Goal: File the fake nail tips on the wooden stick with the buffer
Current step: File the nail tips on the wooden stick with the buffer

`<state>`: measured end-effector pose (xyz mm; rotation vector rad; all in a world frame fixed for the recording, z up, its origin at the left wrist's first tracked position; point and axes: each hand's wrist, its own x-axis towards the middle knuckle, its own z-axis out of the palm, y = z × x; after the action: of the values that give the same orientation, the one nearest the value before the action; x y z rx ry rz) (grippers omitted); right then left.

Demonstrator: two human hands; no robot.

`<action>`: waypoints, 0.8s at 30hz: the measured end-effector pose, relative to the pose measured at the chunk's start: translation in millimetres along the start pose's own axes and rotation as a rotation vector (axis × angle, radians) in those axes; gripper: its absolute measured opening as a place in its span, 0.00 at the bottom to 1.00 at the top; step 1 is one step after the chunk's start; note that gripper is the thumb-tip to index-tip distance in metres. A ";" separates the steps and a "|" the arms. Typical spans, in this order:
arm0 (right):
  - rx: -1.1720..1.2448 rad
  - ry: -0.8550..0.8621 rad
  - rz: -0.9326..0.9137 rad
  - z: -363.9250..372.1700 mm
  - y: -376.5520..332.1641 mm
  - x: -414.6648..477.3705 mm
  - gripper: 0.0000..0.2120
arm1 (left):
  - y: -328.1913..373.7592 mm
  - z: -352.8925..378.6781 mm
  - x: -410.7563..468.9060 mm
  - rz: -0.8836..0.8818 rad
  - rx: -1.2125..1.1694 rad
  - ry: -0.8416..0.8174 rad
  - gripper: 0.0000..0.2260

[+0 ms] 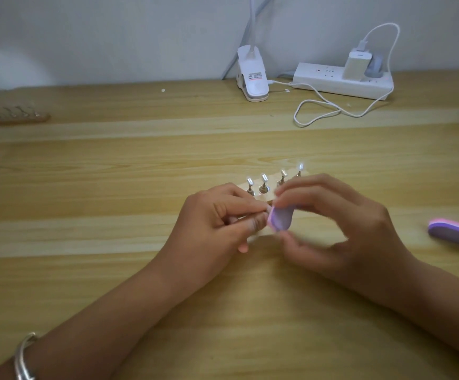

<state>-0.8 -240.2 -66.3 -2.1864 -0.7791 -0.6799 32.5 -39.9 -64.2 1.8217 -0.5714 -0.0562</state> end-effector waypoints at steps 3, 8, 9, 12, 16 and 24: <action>-0.038 0.002 -0.022 1.6 0.8 -1.8 0.10 | -0.4 -0.5 -0.2 0.005 0.000 -0.009 0.06; -0.027 -0.002 -0.026 1.6 0.0 -1.0 0.10 | -1.3 -1.0 0.0 0.002 -0.025 -0.021 0.06; -0.032 0.002 -0.025 1.3 0.0 -1.5 0.10 | -1.6 -0.8 0.0 0.000 -0.037 -0.021 0.06; -0.001 0.038 0.027 -0.1 0.7 -0.2 0.11 | -2.8 -0.9 0.1 -0.004 -0.068 -0.014 0.05; -0.066 0.031 -0.042 1.3 -0.2 -1.7 0.09 | -2.2 -1.1 0.0 0.002 -0.089 -0.027 0.06; -0.058 0.060 0.002 0.7 0.3 0.0 0.08 | -2.3 -0.7 0.2 -0.014 -0.123 -0.008 0.05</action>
<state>-0.4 -239.9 -66.9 -2.2084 -0.7341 -0.7720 33.7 -38.9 -66.0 1.7069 -0.5487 -0.1056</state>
